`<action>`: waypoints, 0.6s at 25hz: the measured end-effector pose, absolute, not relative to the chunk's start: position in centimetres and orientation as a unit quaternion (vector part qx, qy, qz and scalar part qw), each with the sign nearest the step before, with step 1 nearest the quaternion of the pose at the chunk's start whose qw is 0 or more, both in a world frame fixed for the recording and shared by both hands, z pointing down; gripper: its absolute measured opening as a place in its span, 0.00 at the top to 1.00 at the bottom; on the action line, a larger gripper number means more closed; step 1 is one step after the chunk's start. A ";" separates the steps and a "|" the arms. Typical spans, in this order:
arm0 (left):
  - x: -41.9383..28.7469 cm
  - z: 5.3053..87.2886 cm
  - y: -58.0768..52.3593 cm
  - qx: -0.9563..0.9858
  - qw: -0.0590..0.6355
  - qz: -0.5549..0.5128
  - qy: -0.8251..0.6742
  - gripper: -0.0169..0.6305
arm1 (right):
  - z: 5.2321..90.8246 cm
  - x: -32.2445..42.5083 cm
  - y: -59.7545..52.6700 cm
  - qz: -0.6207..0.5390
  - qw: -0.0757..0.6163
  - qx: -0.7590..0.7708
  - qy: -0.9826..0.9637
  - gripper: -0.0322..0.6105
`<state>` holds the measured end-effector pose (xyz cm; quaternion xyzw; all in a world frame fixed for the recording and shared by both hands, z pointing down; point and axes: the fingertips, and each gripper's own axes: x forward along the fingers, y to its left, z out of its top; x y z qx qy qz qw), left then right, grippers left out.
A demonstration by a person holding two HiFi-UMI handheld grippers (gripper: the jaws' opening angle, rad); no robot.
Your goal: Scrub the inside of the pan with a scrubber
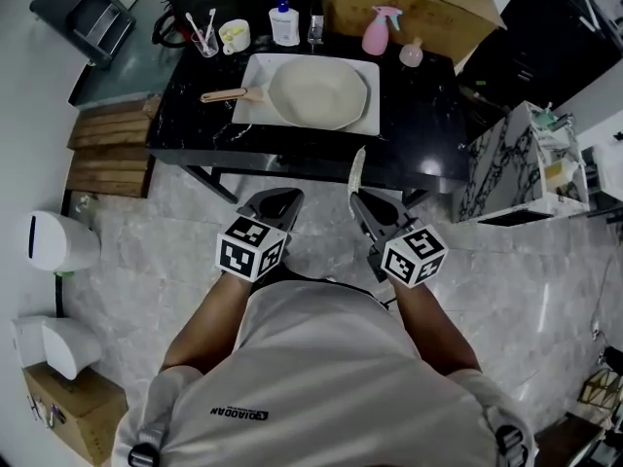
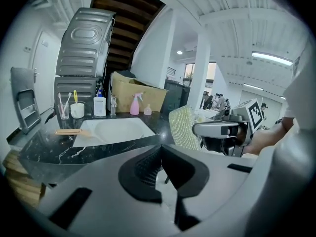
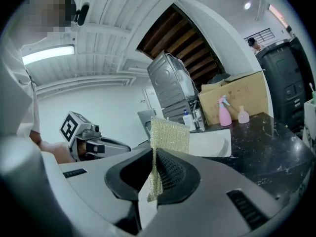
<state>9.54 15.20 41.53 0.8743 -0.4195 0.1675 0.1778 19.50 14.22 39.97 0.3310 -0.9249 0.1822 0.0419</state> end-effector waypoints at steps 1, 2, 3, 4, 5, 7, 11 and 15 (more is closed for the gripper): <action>9.5 41.0 15.8 0.875 0.175 0.164 -0.420 0.95 | 39.7 19.5 14.8 0.181 0.042 0.330 -0.925 0.86; 9.4 40.6 16.2 0.877 0.174 0.159 -0.419 0.95 | 39.5 19.4 15.4 0.180 0.042 0.330 -0.926 0.86; 9.3 40.1 16.6 0.879 0.175 0.153 -0.416 0.95 | 39.3 19.3 15.8 0.178 0.042 0.331 -0.926 0.86; 9.3 39.8 16.9 0.881 0.178 0.147 -0.412 0.95 | 39.2 19.2 16.1 0.177 0.042 0.332 -0.925 0.86; 9.3 39.5 17.3 0.884 0.183 0.142 -0.406 0.95 | 39.1 19.0 16.4 0.177 0.043 0.334 -0.925 0.86; 8.9 39.4 18.0 0.888 0.187 0.138 -0.397 0.95 | 39.1 18.5 17.0 0.178 0.044 0.339 -0.923 0.86; 7.1 39.7 18.9 0.890 0.183 0.149 -0.391 0.95 | 38.9 17.0 18.3 0.183 0.043 0.352 -0.917 0.86; 5.0 39.2 19.6 0.888 0.188 0.144 -0.394 0.95 | 38.5 15.3 19.2 0.192 0.038 0.362 -0.911 0.86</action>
